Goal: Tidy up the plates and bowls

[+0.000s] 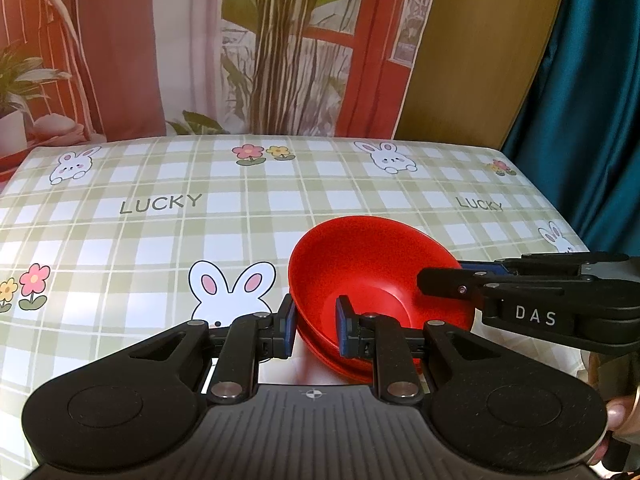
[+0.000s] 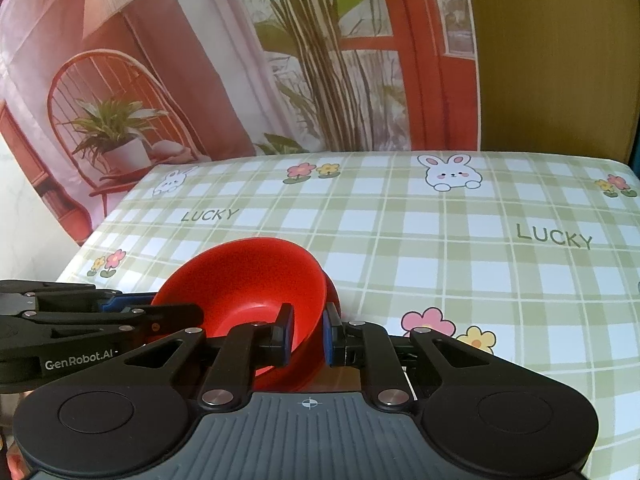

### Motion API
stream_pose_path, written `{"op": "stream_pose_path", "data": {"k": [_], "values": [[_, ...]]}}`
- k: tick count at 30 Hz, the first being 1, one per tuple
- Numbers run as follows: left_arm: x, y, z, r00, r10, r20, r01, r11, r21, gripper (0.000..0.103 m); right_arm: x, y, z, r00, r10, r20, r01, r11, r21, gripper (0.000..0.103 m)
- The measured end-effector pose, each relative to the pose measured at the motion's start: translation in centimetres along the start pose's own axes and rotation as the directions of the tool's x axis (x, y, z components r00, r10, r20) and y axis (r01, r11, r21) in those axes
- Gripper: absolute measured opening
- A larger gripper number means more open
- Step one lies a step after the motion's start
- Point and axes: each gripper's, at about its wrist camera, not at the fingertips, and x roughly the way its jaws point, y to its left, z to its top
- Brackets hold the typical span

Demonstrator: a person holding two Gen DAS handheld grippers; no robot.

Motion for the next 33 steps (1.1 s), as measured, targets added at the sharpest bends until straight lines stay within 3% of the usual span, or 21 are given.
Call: {"op": "stream_pose_path", "data": {"k": [13, 23, 27, 33], "values": [[0.0, -0.1, -0.2, 1.000, 0.011, 0.004, -0.011, 1.000, -0.002, 0.022, -0.1, 0.0, -0.6, 1.000, 0.003, 0.017, -0.004, 1.000, 0.019, 0.014], [-0.1, 0.8, -0.1, 1.000, 0.011, 0.022, -0.008, 0.993, -0.119, 0.023, -0.7, -0.5, -0.8, 0.999, 0.007, 0.041, -0.010, 0.999, 0.051, 0.019], [0.2, 0.9, -0.1, 1.000, 0.017, 0.016, -0.015, 0.992, -0.128, 0.037, -0.8, -1.2, -1.0, 0.999, 0.002, 0.046, -0.006, 0.997, 0.076, 0.023], [0.8, 1.2, -0.1, 1.000, 0.003, -0.002, -0.003, 0.991, -0.137, 0.037, -0.3, -2.5, -1.4, 0.999, -0.005, 0.034, 0.001, 0.992, 0.124, 0.023]]}}
